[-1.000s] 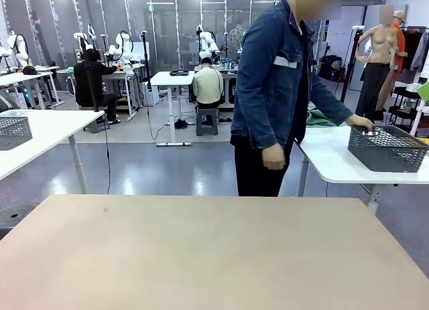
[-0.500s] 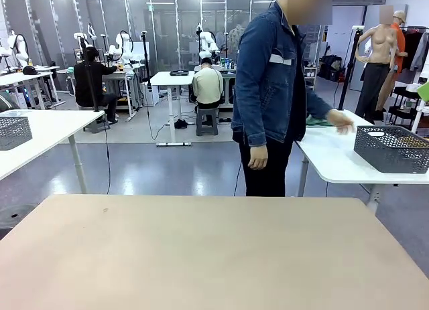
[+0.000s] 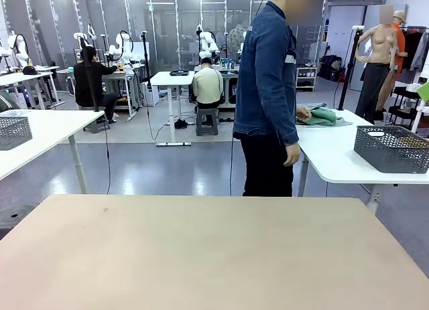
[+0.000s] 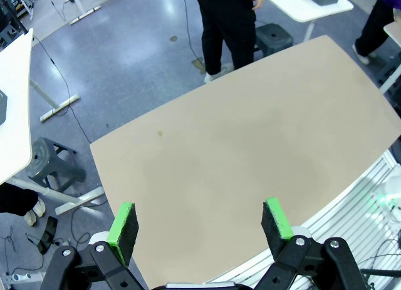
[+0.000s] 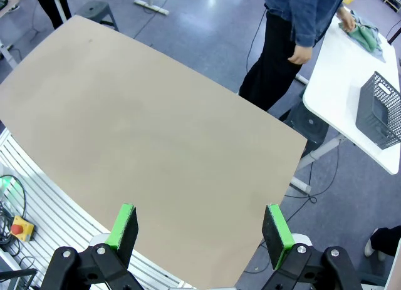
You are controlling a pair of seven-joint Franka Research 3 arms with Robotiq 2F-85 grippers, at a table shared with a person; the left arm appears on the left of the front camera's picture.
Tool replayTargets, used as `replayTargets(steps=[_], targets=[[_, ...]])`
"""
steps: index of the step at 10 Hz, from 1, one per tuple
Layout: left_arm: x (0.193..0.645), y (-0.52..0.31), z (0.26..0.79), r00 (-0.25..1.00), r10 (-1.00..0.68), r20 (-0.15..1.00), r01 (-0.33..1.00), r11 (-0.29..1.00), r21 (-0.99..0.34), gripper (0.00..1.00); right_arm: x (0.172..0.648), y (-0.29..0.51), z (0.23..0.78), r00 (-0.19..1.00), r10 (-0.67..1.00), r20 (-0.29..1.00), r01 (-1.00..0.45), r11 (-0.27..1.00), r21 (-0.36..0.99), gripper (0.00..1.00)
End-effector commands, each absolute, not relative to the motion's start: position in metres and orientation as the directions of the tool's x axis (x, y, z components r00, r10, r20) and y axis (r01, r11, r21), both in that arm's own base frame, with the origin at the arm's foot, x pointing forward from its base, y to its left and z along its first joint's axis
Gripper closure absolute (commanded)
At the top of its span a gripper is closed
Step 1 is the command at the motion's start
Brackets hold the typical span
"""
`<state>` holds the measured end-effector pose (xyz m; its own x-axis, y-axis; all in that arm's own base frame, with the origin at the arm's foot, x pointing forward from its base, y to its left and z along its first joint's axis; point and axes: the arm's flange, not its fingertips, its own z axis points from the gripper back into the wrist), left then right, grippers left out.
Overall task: Fold the towels and place them in the basket.
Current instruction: When a person lays out a Towel with hook on the table, fold it in half twice.
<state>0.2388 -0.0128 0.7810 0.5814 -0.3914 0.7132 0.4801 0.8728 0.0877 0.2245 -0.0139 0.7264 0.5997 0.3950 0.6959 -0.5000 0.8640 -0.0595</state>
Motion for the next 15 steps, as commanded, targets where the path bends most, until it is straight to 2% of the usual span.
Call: replayTargets(steps=[1, 15], targets=[[0.2393, -0.0132, 0.7821, 0.577, -0.398, 0.714, 0.488, 0.868, 0.089, 0.0, 0.2255, -0.0132, 0.7265, 0.6, 0.397, 0.695, -0.502, 0.863, -0.059, 0.0], [0.2393, -0.0132, 0.7821, 0.577, -0.398, 0.714, 0.488, 0.868, 0.089, 0.0, 0.2255, -0.0132, 0.7265, 0.6, 0.397, 0.695, -0.502, 0.863, -0.059, 0.0]])
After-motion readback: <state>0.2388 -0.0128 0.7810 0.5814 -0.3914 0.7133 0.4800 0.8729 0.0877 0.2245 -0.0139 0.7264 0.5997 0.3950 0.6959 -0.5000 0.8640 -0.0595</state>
